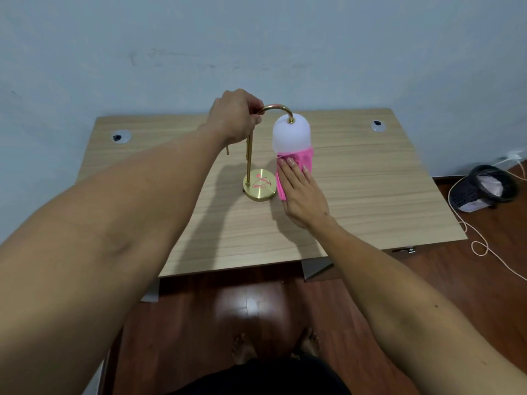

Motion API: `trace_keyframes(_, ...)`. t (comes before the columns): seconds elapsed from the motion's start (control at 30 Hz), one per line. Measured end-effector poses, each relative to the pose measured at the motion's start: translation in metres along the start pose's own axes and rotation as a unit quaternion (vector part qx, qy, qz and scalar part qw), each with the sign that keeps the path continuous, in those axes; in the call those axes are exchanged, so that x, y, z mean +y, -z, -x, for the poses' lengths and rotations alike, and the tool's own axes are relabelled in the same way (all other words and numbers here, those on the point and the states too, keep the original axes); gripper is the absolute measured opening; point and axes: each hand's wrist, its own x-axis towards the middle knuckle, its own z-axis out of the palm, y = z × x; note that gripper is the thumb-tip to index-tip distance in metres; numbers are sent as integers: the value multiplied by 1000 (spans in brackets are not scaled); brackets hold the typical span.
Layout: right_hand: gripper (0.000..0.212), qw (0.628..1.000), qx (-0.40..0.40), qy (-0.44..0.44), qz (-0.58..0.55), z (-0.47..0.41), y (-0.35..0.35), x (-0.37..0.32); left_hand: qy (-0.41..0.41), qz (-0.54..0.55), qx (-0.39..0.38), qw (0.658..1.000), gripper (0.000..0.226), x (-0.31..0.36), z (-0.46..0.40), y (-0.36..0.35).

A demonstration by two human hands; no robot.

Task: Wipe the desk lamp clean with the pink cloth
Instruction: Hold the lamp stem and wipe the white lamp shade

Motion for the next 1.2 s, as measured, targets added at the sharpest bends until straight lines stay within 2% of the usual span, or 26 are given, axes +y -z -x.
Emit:
trace_keyframes(0.07,59,987,-7,-83,-139,5,1,-1,1,1,0,1000,20,0,0,0)
trace_keyframes(0.1,48,960,-8,-174,-220,5,2,-1,1,2,0,1000,20,-1,0,-1)
trace_keyframes(0.13,40,906,-17,-288,-311,2,8,-2,1,3,0,1000,20,-1,0,-1)
trace_keyframes(0.17,39,821,-15,-408,-399,-4,15,0,1,4,1,1000,20,-1,0,-1)
trace_keyframes(0.2,39,719,15,-505,-477,-11,16,6,1,4,1,1000,20,-1,0,-1)
trace_keyframes(0.23,38,623,54,-568,-535,-16,17,13,1,4,1,1000,20,-1,0,-1)
trace_keyframes(0.27,36,566,77,-599,-561,-21,21,19,-1,2,1,1000,19,-1,0,-1)
trace_keyframes(0.3,34,549,97,-603,-570,-26,30,21,-3,-1,1,1000,19,-1,-1,-2)
trace_keyframes(0.37,36,564,151,-562,-586,-37,51,19,-4,-4,2,1000,20,-1,-1,-3)
trace_keyframes(0.43,41,611,207,-464,-607,-51,70,9,-1,-2,4,1000,22,-2,-2,-3)
trace_keyframes(0.5,49,711,232,-354,-562,-62,79,-4,0,-3,4,1000,22,-2,-3,-2)
trace_keyframes(0.57,56,819,205,-247,-475,-66,66,-17,0,-6,3,1000,21,-2,-3,-1)
trace_keyframes(0.6,59,853,181,-226,-434,-64,57,-27,-1,-6,1,1000,20,-3,-3,-1)
trace_keyframes(0.63,62,868,168,-224,-410,-60,50,-37,-3,-6,-1,1000,19,-3,-3,-1)
trace_keyframes(0.7,67,864,169,-236,-411,-53,37,-45,-7,-7,-5,1000,17,-4,-3,-1)
trace_keyframes(0.8,70,836,179,-247,-455,-42,22,-45,-6,-9,-5,1000,17,-3,-3,-1)
trace_keyframes(0.87,65,809,148,-289,-491,-36,19,-38,-6,-8,-6,1000,17,-3,-3,-1)
trace_keyframes(0.9,56,769,118,-355,-519,-36,24,-33,-6,-7,-6,1000,17,-3,-3,0)
trace_keyframes(0.93,47,701,101,-439,-553,-40,27,-24,-6,-6,-7,1000,18,-3,-3,0)
trace_keyframes(1.0,45,537,134,-554,-622,-49,38,-4,-5,-5,-6,1000,18,-3,-3,0)
trace_keyframes(1.03,46,494,168,-576,-629,-55,49,3,-3,-2,-5,1000,19,-3,-3,0)
trace_keyframes(1.07,47,484,205,-577,-625,-64,57,8,-1,0,-3,1000,19,-3,-3,-1)
trace_keyframes(1.1,47,503,237,-562,-612,-70,69,8,2,1,-3,1000,19,-3,-3,-1)
trace_keyframes(1.17,47,579,245,-486,-607,-85,83,3,6,3,-4,1000,20,-3,-3,-2)
trace_keyframes(1.2,51,633,224,-445,-593,-90,84,0,6,4,-4,1000,20,-4,-4,-1)
